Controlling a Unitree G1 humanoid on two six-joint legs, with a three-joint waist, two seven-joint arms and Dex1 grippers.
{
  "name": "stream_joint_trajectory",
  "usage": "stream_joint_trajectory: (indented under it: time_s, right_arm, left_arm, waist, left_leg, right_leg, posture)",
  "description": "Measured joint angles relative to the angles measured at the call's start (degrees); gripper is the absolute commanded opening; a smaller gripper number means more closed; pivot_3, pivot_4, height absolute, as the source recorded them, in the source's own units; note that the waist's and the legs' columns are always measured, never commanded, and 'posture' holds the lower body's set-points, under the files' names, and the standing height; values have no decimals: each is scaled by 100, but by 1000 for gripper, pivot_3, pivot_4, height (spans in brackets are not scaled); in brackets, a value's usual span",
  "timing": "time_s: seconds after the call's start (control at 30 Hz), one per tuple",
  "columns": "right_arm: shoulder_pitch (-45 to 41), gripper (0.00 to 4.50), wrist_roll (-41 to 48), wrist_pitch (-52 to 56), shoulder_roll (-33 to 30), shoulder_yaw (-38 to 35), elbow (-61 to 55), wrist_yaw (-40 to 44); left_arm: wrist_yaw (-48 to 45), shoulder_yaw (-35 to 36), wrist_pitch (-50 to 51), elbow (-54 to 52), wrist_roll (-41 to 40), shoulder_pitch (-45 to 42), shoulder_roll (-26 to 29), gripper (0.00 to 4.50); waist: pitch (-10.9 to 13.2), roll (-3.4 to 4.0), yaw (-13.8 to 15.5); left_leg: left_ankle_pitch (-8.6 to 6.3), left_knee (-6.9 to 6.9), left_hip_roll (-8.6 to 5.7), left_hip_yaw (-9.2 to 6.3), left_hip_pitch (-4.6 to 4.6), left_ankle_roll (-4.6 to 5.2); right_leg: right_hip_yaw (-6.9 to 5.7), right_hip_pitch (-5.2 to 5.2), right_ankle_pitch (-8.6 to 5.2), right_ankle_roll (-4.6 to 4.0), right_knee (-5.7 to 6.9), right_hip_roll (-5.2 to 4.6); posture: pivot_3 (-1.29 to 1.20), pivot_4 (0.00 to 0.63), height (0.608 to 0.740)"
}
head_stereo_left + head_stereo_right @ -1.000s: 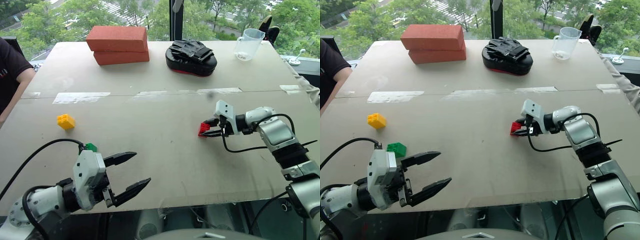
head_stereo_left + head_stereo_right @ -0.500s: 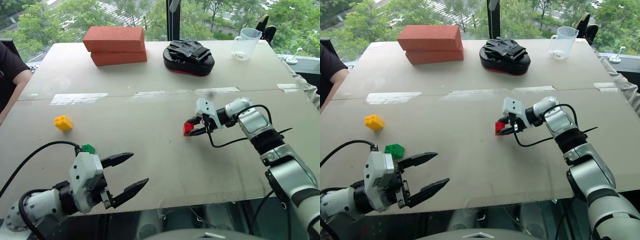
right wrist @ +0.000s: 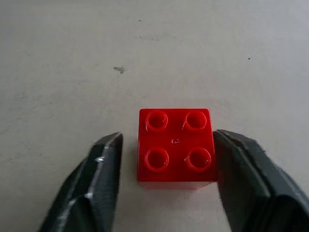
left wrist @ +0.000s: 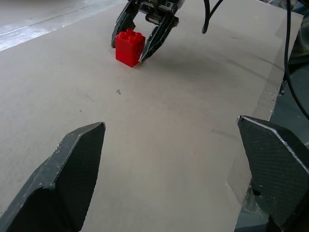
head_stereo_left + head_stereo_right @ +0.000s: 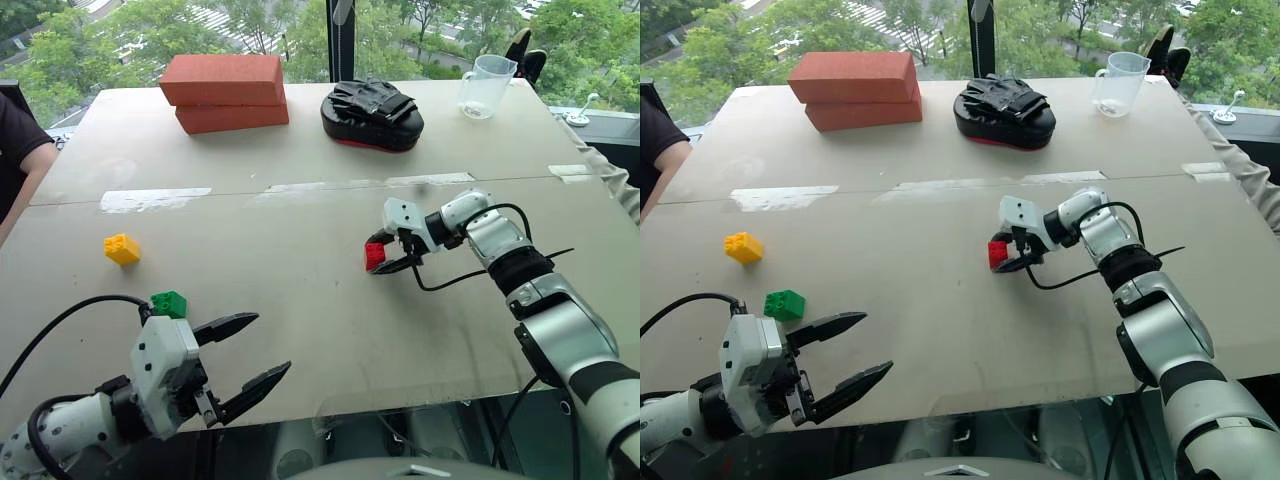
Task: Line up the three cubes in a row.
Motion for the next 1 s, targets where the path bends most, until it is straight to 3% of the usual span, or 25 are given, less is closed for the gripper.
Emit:
stream_joint_trajectory:
  time_s: [0.13, 0.27, 0.4, 0.57, 0.77, 1.0]
  right_arm:
    - [10, 4243, 54, 8, -8, -80, -123, 135]
    - [192, 4243, 384, 166, -131, -384, -855, 189]
    - [1014, 4243, 1418, 1048, -461, -1037, -2891, 202]
    - [2717, 4243, 2529, 1713, -1021, -1710, -5545, -161]
    - [3468, 4243, 2760, 1793, -1357, -1885, -6468, -612]
    - [3675, 4243, 2746, 1632, -1518, -1904, -6501, -858]
  left_arm:
    - [19, 70, -108, 19, 115, 76, -78, 4500]
    - [553, 338, -91, 223, 165, 21, -498, 4500]
    - [1708, 844, 65, 485, 304, -71, -1189, 4500]
    - [3356, 1063, 513, 386, 489, -147, -2115, 4500]
    - [4139, 425, 932, 413, 887, -804, -2203, 4500]
    - [4198, 69, 1142, 1099, 1246, -1585, -1736, 4500]
  waist:
    - [0, 1, -1]
    - [0, 1, 13]
    - [-2, -4, 52]
    - [-10, -19, 84]
    - [-14, -25, 93]
    - [-21, -33, 91]
  left_leg:
    - [0, 0, 0, 4, -2, -1]
    - [0, -1, 2, 0, -4, 0]
    - [-2, -1, 0, -4, -11, 2]
    - [-4, -2, -14, -6, -7, 5]
    - [-16, 5, -2, -21, 9, -22]
    - [-10, 5, -5, -16, 17, -12]
  right_leg:
    - [3, -2, 0, 0, 0, -2]
    - [2, -3, 0, 0, 0, -2]
    - [-3, -2, 0, 0, -3, -10]
    - [-5, 3, -2, 5, -6, -33]
    - [-26, 6, -13, 24, 2, -34]
    - [-19, 11, 2, -3, 5, -23]
  posture:
    - [0, 150, 740]
    - [0, 150, 740]
    - [0, 150, 740]
    - [0, 150, 740]
    - [0, 150, 740]
    - [0, 150, 740]
